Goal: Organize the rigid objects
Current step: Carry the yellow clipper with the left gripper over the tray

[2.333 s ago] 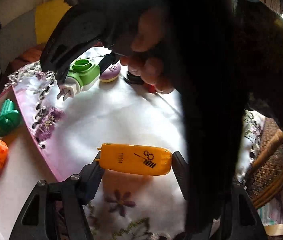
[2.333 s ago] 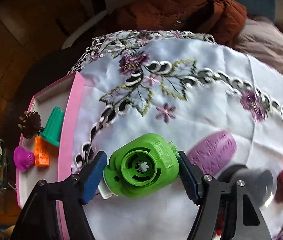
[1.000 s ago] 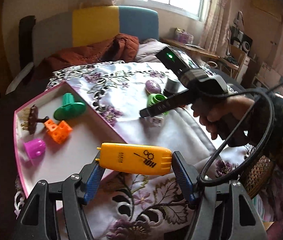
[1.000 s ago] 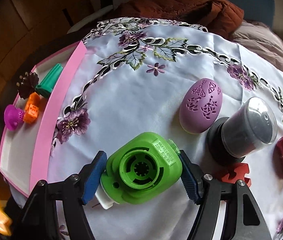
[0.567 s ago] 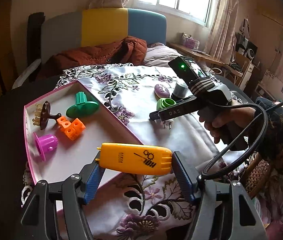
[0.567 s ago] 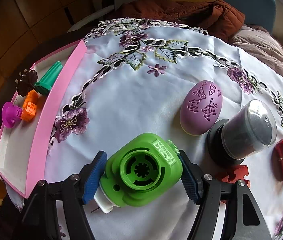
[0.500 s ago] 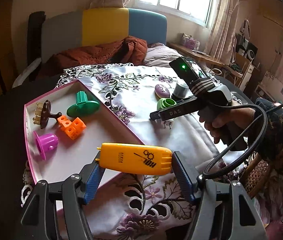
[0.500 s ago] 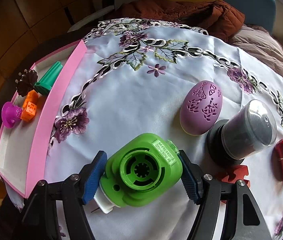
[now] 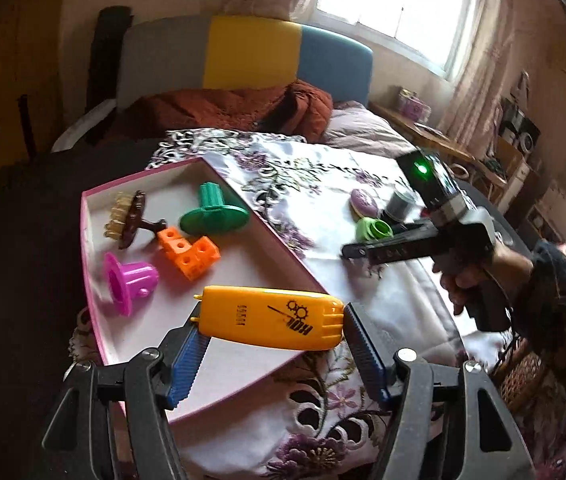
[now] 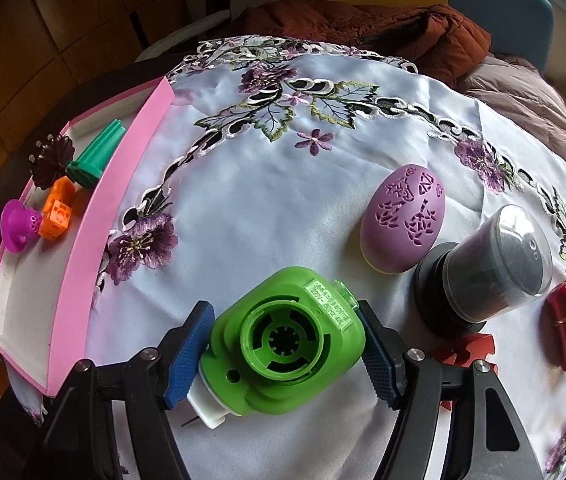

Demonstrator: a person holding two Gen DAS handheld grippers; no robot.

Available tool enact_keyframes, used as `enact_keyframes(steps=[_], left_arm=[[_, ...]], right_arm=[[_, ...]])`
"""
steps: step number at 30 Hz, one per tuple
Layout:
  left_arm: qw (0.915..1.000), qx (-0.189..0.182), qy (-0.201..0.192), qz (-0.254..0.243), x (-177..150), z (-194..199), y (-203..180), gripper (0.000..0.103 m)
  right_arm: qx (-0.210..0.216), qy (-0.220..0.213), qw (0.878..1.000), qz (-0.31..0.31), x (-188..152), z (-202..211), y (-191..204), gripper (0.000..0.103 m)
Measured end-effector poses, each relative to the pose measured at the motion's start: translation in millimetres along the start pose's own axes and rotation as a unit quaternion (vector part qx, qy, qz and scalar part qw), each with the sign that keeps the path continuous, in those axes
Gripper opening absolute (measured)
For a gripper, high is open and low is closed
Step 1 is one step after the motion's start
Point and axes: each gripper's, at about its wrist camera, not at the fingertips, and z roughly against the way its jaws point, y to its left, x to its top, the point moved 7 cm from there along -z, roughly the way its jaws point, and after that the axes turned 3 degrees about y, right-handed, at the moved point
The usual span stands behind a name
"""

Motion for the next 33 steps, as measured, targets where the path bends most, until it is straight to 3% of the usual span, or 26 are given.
enact_keyframes(steps=[7, 14, 17, 24, 29, 33], left_arm=[[0.998, 0.034, 0.0, 0.054, 0.1, 2.9, 44.8, 0.068], [0.9869, 0.046, 0.056, 0.144, -16.1, -18.7, 103.1, 0.068], [0.9854, 0.05, 0.085, 0.139, -20.7, -34.3, 107.1, 0.068], [0.9864, 0.095, 0.096, 0.094, -8.1, -48.8, 106.2, 0.067], [0.9923, 0.094, 0.058, 0.057, 1.4, -25.6, 83.1, 0.067], [0.9923, 0.071, 0.087, 0.052, -0.5, -44.9, 75.4, 0.067]], right_arm=[[-0.001, 0.0, 1.0, 0.0, 0.6, -0.5, 0.2, 0.071], [-0.003, 0.0, 1.0, 0.0, 0.5, -0.6, 0.0, 0.071], [-0.003, 0.0, 1.0, 0.0, 0.4, -0.3, 0.5, 0.071], [-0.003, -0.001, 1.0, -0.001, 0.8, -0.3, 0.2, 0.071], [-0.003, -0.001, 1.0, -0.002, 1.2, -0.5, -0.3, 0.071], [-0.004, -0.001, 1.0, -0.001, 1.2, -0.4, -0.4, 0.071]])
